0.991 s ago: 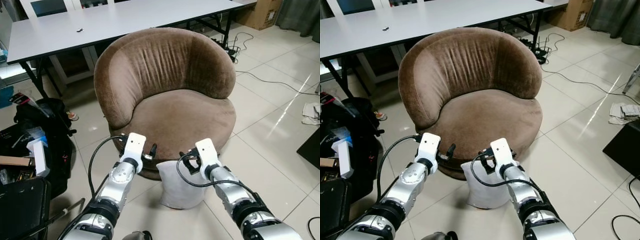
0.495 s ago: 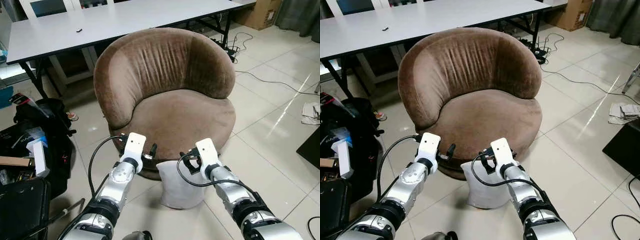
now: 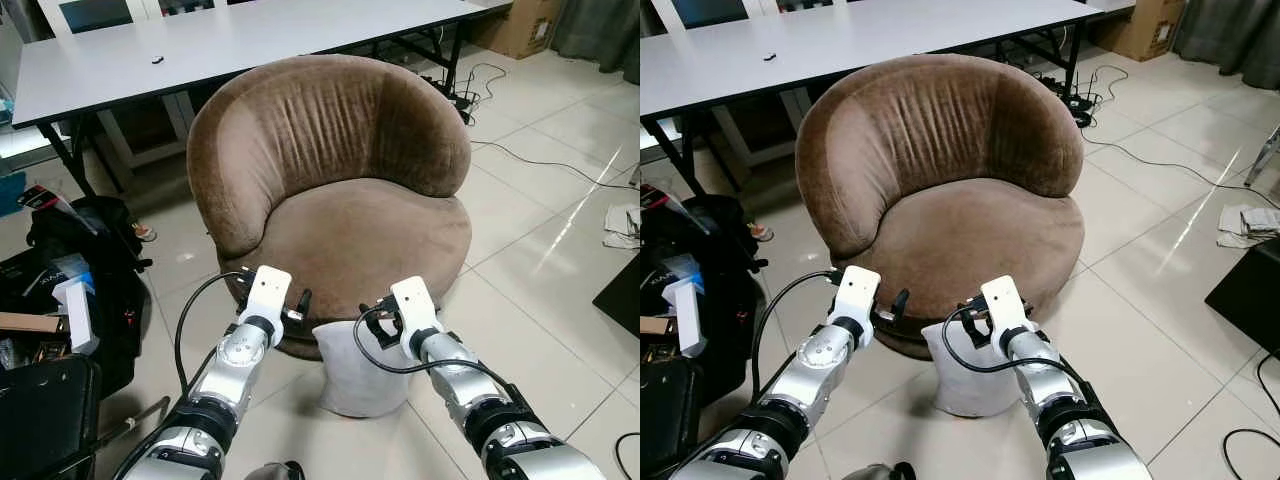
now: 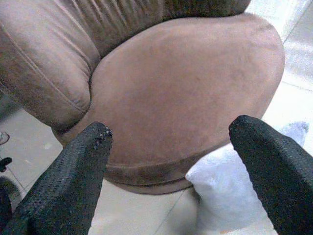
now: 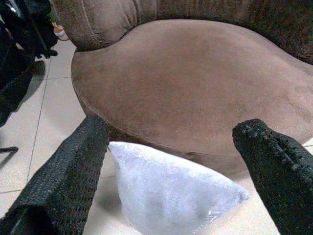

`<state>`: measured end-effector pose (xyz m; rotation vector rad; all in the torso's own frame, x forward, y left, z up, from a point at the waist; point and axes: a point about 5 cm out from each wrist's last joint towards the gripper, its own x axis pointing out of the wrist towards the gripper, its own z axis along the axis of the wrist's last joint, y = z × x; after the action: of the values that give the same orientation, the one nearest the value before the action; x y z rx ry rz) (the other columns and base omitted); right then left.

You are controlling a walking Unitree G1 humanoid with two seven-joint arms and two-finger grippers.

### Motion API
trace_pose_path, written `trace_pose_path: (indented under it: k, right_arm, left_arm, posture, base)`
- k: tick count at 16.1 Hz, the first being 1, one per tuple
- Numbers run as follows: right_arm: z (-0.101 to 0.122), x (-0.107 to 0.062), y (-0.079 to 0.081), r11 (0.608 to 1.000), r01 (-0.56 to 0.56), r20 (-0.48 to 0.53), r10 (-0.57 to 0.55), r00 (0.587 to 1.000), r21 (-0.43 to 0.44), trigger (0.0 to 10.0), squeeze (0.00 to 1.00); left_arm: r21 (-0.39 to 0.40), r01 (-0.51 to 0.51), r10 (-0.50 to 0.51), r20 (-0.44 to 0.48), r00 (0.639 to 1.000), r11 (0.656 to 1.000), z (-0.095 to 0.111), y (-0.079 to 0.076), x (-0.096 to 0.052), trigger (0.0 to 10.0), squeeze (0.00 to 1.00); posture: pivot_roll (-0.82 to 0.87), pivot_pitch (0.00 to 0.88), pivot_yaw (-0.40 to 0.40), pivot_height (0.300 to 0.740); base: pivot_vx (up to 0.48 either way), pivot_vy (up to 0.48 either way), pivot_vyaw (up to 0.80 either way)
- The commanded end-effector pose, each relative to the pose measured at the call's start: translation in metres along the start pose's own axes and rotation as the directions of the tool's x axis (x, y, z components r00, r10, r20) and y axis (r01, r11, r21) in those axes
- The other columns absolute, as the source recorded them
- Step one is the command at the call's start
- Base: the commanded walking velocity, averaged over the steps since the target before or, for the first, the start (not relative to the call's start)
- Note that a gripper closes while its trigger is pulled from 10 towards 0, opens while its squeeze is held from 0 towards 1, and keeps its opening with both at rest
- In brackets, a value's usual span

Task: Move the pillow to the sofa from floor

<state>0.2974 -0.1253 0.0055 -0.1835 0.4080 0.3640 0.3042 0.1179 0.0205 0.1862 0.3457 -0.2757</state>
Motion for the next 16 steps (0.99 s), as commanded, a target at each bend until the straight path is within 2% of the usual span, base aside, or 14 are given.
trace_pose_path:
  k: [1, 3, 4, 5, 6, 7, 8, 9, 10, 11, 12, 13, 15, 16]
  right_arm:
    - [0.004, 0.001, 0.001, 1.0, -0.006, 0.017, 0.006, 1.0, 0.004, 10.0, 0.0]
    - [0.004, 0.001, 0.001, 1.0, -0.008, 0.02, 0.008, 1.0, 0.001, 10.0, 0.0]
    - [0.004, 0.001, 0.002, 1.0, -0.014, 0.019, 0.014, 1.0, -0.004, 10.0, 0.0]
    - [0.003, 0.001, 0.003, 1.0, -0.018, 0.019, 0.018, 1.0, -0.005, 10.0, 0.0]
    - [0.003, 0.001, 0.004, 1.0, -0.021, 0.021, 0.021, 1.0, -0.004, 10.0, 0.0]
    - [0.003, 0.001, 0.004, 1.0, -0.023, 0.021, 0.023, 1.0, -0.002, 10.0, 0.0]
    - [0.003, 0.001, 0.005, 1.0, -0.024, 0.02, 0.024, 0.999, -0.002, 10.0, 0.0]
    - [0.002, 0.001, 0.005, 1.0, -0.025, 0.02, 0.026, 0.999, -0.002, 10.0, 0.0]
    - [0.002, 0.001, 0.005, 1.0, -0.027, 0.019, 0.027, 0.999, -0.002, 10.0, 0.0]
    - [0.001, 0.0, 0.005, 1.0, -0.027, 0.018, 0.027, 0.999, -0.002, 10.0, 0.0]
    - [0.001, 0.0, 0.005, 1.0, -0.027, 0.017, 0.027, 0.999, -0.002, 10.0, 0.0]
    - [0.001, 0.0, 0.006, 1.0, -0.029, 0.016, 0.029, 0.999, -0.003, 10.0, 0.0]
    - [0.001, 0.0, 0.006, 0.999, -0.032, 0.014, 0.032, 0.999, -0.003, 10.0, 0.0]
    - [0.001, 0.001, 0.007, 0.999, -0.035, 0.014, 0.035, 0.999, -0.003, 10.0, 0.0]
  left_arm:
    - [0.039, 0.011, -0.01, -0.027, 1.0, 0.999, -0.004, 0.002, -0.001, 10.0, 1.0]
    - [0.056, 0.024, -0.023, -0.022, 1.0, 0.998, -0.004, 0.001, -0.001, 10.0, 1.0]
    - [0.104, 0.022, -0.022, 0.001, 1.0, 0.994, -0.003, 0.0, -0.002, 10.0, 1.0]
    - [0.066, 0.028, -0.029, 0.012, 1.0, 0.997, -0.003, -0.001, -0.003, 10.0, 1.0]
    - [-0.081, -0.018, 0.019, 0.016, 1.0, 0.997, -0.002, -0.001, -0.002, 10.0, 1.0]
    - [-0.238, -0.029, 0.032, 0.009, 0.999, 0.971, -0.001, -0.002, -0.001, 10.0, 1.0]
    - [-0.464, -0.086, 0.08, -0.031, 0.996, 0.882, -0.004, -0.004, 0.0, 10.0, 0.54]
    - [-0.55, -0.083, 0.075, -0.038, 0.996, 0.831, -0.006, -0.007, -0.001, 10.0, 0.0]
    - [-0.628, 0.001, -0.015, -0.016, 1.0, 0.779, -0.009, -0.018, -0.002, 10.0, 0.0]
    - [-0.556, -0.01, -0.027, -0.058, 0.998, 0.831, -0.021, -0.025, -0.008, 10.0, 0.0]
    - [-0.488, -0.043, -0.001, -0.09, 0.996, 0.872, -0.027, -0.024, -0.01, 10.0, 0.0]
    - [-0.365, -0.091, 0.043, -0.14, 0.989, 0.927, -0.034, -0.021, -0.012, 10.0, 0.0]
    - [-0.355, -0.079, 0.034, -0.131, 0.991, 0.931, -0.033, -0.019, -0.012, 10.0, 0.0]
    - [-0.278, -0.061, 0.028, -0.123, 0.992, 0.959, -0.031, -0.012, -0.012, 10.0, 0.0]
  posture:
    - [-0.13, 0.0, 0.085, 0.74]
    - [-0.13, 0.0, 0.085, 0.74]
    - [-0.13, 0.0, 0.085, 0.74]
    - [-0.13, 0.0, 0.085, 0.74]
    - [-0.13, 0.0, 0.085, 0.74]
    - [-0.13, 0.0, 0.087, 0.74]
    - [-0.13, 0.0, 0.087, 0.74]
    - [-0.13, 0.0, 0.089, 0.74]
    - [-0.13, 0.0, 0.089, 0.74]
    - [-0.14, 0.0, 0.09, 0.74]
    - [-0.14, 0.0, 0.09, 0.74]
    - [-0.13, 0.0, 0.087, 0.74]
    - [-0.13, 0.0, 0.085, 0.74]
    - [-0.13, 0.0, 0.082, 0.74]
  base:
    - [0.0, 0.0, 0.0]
    - [0.0, 0.0, 0.0]
    - [0.0, 0.0, 0.0]
    - [0.0, 0.0, 0.0]
    - [0.0, 0.0, 0.0]
    - [0.0, 0.0, 0.0]
    - [0.0, 0.0, 0.0]
    - [0.0, 0.0, 0.0]
    - [0.0, 0.0, 0.0]
    - [0.0, 0.0, 0.0]
    - [0.0, 0.0, 0.0]
    - [0.0, 0.0, 0.0]
    - [0.0, 0.0, 0.0]
    - [0.0, 0.0, 0.0]
